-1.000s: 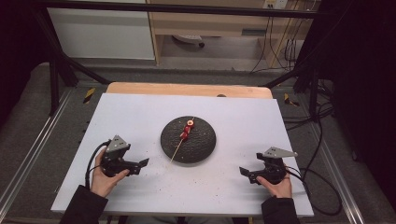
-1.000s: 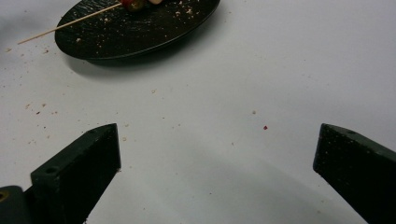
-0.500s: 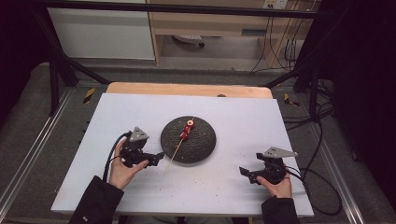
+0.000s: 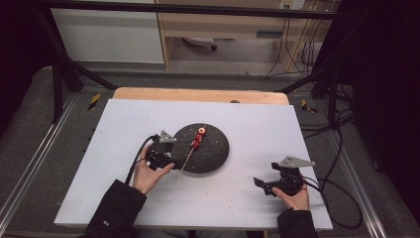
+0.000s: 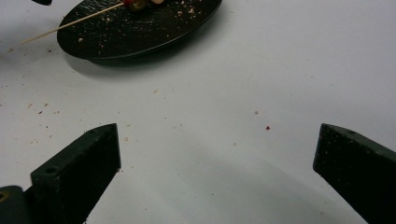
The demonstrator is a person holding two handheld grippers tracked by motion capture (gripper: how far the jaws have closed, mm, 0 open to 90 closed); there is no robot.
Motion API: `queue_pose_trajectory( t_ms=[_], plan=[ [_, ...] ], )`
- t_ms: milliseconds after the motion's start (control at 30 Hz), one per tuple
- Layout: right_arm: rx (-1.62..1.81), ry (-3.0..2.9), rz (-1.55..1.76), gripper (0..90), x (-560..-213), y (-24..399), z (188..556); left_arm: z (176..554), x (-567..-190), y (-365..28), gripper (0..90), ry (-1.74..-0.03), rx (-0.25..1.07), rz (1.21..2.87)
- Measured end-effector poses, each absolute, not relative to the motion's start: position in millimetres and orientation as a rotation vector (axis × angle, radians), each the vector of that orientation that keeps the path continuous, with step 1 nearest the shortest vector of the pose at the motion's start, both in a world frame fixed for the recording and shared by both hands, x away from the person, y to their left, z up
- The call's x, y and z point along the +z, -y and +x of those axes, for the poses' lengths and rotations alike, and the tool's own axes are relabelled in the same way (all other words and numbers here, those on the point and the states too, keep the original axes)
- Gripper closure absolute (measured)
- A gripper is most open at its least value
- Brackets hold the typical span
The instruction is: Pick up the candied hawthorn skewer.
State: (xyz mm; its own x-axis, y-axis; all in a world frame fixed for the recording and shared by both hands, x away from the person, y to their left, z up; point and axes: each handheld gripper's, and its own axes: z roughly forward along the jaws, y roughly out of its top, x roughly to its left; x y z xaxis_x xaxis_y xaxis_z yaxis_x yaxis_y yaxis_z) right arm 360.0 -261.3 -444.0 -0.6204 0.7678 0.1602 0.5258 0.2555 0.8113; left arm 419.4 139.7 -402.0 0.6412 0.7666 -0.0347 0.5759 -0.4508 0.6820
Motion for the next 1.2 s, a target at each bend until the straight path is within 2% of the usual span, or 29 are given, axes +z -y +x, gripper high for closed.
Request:
queue_pose_trajectory(
  t_ms=[467, 900, 1200],
  plan=[
    [1.298, -2.265, 1.203, 1.7, -444.1, 261.3, 360.3, 432.6, -414.6, -113.5, 62.0, -1.095, 0.319, 2.260],
    [1.302, -2.267, 1.204, 1.7, -443.7, 261.6, 360.0, 436.6, -421.5, -102.5, 78.7, -1.173, 0.302, 2.274],
    [1.304, -2.264, 1.198, 1.7, -443.7, 261.9, 360.2, 436.5, -421.4, -102.0, 86.5, -1.248, 0.305, 2.229]
  ],
)
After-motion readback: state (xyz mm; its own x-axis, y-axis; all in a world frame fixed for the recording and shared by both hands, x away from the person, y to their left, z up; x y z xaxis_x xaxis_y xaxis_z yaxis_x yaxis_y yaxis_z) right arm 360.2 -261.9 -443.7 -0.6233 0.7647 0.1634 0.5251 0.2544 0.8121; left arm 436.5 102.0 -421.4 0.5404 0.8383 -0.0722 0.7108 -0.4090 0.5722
